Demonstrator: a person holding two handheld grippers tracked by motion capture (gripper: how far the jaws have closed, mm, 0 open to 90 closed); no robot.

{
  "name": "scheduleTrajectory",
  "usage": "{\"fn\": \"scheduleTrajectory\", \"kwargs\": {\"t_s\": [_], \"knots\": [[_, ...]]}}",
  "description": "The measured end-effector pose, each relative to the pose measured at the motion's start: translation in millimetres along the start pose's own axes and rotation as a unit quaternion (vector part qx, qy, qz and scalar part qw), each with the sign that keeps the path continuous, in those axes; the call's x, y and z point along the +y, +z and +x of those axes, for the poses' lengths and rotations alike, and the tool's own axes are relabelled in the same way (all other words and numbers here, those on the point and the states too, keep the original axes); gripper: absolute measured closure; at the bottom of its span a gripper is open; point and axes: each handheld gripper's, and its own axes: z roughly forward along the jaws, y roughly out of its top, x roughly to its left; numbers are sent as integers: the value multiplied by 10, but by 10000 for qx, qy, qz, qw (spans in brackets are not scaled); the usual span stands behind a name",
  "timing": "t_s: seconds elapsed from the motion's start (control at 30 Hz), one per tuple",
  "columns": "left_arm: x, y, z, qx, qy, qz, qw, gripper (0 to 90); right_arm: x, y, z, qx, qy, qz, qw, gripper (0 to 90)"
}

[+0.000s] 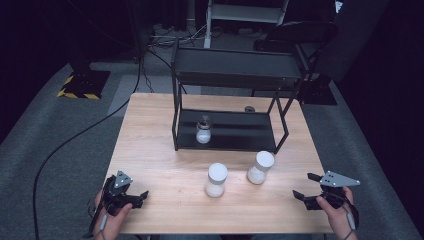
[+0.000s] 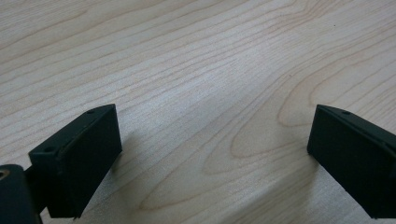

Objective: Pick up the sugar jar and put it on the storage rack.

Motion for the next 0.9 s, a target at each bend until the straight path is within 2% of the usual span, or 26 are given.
{"fn": "scheduleTrajectory", "kwargs": {"t_s": [0.4,0.9], "knots": [[14,11,-6,19,-6,18,10000,17,106,-59,44,65,-68,-127,9999,79],[27,22,-23,52,-48,32,10000,8,276,-50,10,222,-84,-316,9992,79]]}}
